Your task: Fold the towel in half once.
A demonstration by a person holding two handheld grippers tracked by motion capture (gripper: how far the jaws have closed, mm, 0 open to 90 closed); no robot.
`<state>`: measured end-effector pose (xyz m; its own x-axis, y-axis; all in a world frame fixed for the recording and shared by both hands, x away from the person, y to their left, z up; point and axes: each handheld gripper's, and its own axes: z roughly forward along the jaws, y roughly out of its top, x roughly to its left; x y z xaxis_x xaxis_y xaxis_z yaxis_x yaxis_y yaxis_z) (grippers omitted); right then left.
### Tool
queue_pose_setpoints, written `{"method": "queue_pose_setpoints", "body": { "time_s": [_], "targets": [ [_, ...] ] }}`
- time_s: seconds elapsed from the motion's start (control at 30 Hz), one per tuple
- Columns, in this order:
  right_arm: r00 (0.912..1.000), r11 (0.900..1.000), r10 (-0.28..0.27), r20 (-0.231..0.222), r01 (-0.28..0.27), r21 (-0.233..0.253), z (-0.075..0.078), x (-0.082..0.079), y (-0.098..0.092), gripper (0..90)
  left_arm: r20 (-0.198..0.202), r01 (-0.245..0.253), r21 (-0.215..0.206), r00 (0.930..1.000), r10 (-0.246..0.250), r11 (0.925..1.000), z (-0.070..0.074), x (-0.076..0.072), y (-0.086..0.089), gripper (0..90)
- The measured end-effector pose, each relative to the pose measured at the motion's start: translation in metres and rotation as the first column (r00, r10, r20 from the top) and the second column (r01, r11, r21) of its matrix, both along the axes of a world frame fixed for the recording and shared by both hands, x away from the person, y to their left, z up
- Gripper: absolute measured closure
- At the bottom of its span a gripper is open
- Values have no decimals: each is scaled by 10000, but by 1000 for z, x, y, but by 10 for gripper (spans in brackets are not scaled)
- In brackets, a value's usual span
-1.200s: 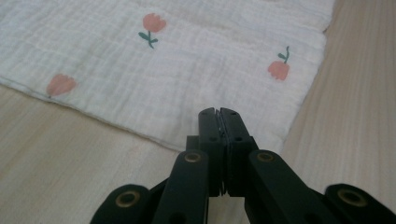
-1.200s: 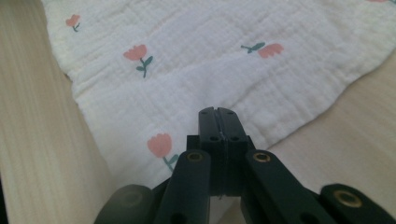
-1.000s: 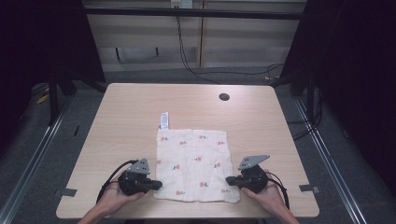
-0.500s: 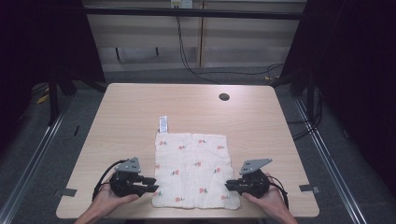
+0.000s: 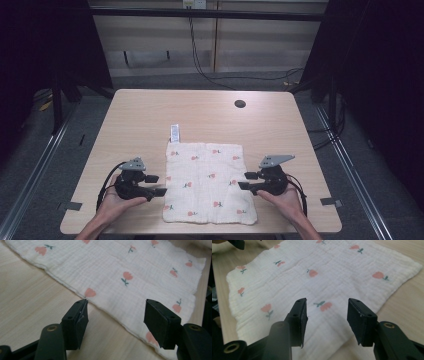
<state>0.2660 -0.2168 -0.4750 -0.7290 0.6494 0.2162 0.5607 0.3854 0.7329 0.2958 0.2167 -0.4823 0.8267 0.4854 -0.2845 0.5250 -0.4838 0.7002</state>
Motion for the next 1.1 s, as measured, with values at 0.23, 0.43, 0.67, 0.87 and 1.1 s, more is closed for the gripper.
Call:
{"method": "queue_pose_setpoints", "body": {
  "time_s": [0.23,0.43,0.67,0.87,1.1],
  "targets": [
    [9998,9996,-54,212,48,268,4,14,4,528,1197,-76,-336,9927,116,9994,6,5,4,518],
    [9987,9980,-436,266,424,468,6,33,-1,455,1365,-908,-958,9852,1034,9912,17,27,12,489],
    [9987,9974,-479,170,469,541,17,65,-7,505,1121,-1334,-1005,9831,1445,9860,28,53,9,486],
    [9988,9987,-485,29,484,146,25,87,-7,505,684,-1024,-544,9920,1060,9933,16,75,-10,418],
    [9971,9971,-755,5,755,-62,18,110,-13,532,702,-1036,-237,9920,1050,9943,14,97,-26,467]
  ]
}}
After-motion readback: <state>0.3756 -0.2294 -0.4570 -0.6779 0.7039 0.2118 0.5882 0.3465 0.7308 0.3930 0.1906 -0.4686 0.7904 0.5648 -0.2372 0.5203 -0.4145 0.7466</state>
